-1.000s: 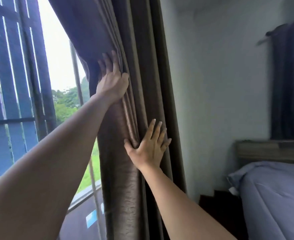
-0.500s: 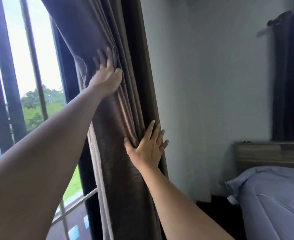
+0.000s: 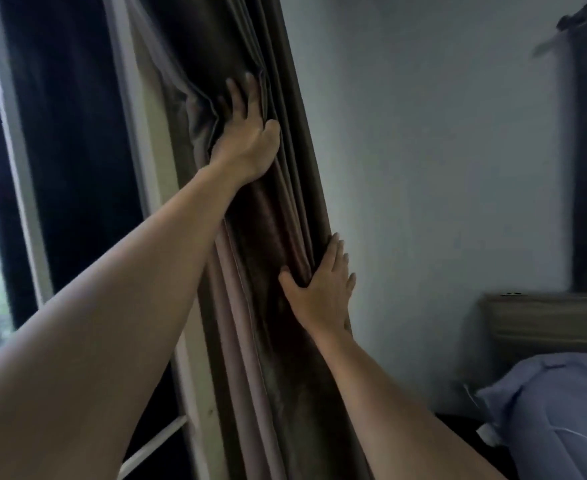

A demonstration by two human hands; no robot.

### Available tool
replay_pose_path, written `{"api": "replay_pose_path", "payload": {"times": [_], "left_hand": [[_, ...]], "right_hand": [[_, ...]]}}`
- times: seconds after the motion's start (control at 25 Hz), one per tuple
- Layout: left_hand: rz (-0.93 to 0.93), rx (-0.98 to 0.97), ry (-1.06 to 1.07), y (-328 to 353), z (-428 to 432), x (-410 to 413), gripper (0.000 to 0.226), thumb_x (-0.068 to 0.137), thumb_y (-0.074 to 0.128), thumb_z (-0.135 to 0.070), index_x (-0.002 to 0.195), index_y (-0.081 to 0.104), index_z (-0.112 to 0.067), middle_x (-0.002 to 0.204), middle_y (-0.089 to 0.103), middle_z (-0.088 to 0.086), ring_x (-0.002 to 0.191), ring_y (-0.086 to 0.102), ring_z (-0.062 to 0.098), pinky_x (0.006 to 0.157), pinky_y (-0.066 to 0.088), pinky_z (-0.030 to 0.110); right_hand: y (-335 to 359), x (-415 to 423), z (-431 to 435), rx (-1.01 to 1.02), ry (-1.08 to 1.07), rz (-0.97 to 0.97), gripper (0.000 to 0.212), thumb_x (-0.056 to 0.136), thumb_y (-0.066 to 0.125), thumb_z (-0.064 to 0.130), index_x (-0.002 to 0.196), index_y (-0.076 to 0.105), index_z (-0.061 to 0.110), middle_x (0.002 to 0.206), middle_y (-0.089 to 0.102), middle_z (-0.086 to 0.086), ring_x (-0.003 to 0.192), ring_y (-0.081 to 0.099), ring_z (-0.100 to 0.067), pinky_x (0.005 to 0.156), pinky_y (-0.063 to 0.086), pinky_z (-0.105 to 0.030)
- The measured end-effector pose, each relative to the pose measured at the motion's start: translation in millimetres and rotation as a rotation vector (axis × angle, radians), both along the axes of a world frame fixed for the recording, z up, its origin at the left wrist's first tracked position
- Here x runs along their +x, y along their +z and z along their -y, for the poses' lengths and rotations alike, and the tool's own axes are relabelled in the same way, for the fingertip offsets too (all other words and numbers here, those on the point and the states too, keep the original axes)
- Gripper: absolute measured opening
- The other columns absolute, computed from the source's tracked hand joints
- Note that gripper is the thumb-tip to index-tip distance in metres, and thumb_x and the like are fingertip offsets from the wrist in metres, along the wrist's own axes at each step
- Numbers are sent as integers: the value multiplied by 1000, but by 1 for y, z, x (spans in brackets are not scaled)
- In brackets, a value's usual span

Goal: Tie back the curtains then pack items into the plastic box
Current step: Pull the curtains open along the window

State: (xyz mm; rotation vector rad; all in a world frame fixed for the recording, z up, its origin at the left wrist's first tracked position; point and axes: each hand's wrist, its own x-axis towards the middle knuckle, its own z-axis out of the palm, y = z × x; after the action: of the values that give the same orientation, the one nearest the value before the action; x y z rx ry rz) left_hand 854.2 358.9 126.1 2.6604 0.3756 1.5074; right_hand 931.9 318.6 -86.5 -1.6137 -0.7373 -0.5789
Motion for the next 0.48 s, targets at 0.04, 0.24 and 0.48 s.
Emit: {"api": "replay_pose_path", "payload": {"times": [0.04, 0.24, 0.48], "left_hand": [[15, 6, 1, 1, -4, 9, 68, 96, 27, -28, 148, -16, -21, 156, -22, 6, 145, -13, 29, 115, 14, 43], [62, 25, 14, 5, -22, 52, 67, 96, 27, -24, 149, -14, -20, 157, -20, 8, 145, -11, 30, 116, 16, 44], [26, -26, -1, 0, -37, 98, 69, 94, 27, -24, 147, -17, -26, 156, -22, 4, 146, -5, 27, 116, 22, 48]], "right_hand": [[0, 9, -6, 30, 10, 9, 97, 82, 56, 52, 148, -8, 22, 159, 1, -2, 146, 2, -24, 118, 0, -47], [5, 57, -32, 75, 49, 35, 100, 80, 60, 49, 148, -7, 22, 159, 4, 1, 146, 8, -21, 119, 4, -45], [3, 116, -48, 90, 157, 14, 103, 77, 63, 48, 148, -7, 23, 157, 15, -2, 143, 19, -24, 118, 14, -50]]}}
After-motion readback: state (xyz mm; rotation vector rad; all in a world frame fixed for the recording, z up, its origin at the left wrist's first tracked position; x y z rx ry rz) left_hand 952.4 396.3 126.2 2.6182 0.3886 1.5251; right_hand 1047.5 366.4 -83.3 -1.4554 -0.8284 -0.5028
